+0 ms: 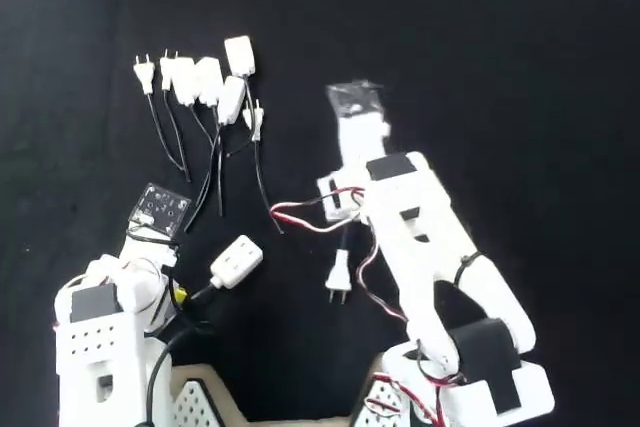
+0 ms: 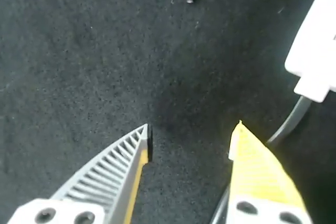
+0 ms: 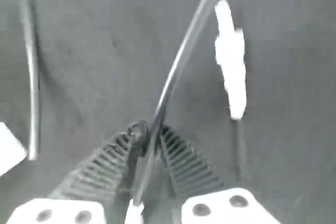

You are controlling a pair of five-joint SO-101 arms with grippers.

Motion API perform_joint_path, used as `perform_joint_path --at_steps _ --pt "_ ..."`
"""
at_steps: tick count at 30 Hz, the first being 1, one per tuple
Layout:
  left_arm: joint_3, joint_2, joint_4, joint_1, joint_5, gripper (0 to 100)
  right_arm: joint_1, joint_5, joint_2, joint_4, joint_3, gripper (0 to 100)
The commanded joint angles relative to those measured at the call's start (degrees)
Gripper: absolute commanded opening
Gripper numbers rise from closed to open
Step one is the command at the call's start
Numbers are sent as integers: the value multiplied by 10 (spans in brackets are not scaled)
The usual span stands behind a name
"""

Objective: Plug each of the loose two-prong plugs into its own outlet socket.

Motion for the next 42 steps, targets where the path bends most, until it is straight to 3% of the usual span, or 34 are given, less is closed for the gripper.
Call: perform_joint_path --at_steps 1,3,8,10,15,23,28,36,42 --pt "-4 -4 -5 7 -6 252 -10 107 -18 -72 -2 18" --pt "-4 -4 -5 7 -6 252 -10 107 -22 -59 -2 86" --pt "-4 -4 -5 7 -6 252 -7 75 -22 14 -5 408" --pt "-4 -4 -5 7 -6 252 -7 77 -25 31 -6 474" --pt "-4 -4 -5 7 -6 252 8 60 -104 39 9 376" --pt "-4 -4 -5 7 -6 252 8 55 -290 153 125 183" --pt "-4 -4 -5 7 -6 252 1 17 -310 108 204 51" --pt "-4 -4 -5 7 -6 252 -73 -164 -251 29 262 150" --pt "-4 -4 -5 7 -5 252 -78 -204 -191 -23 264 184"
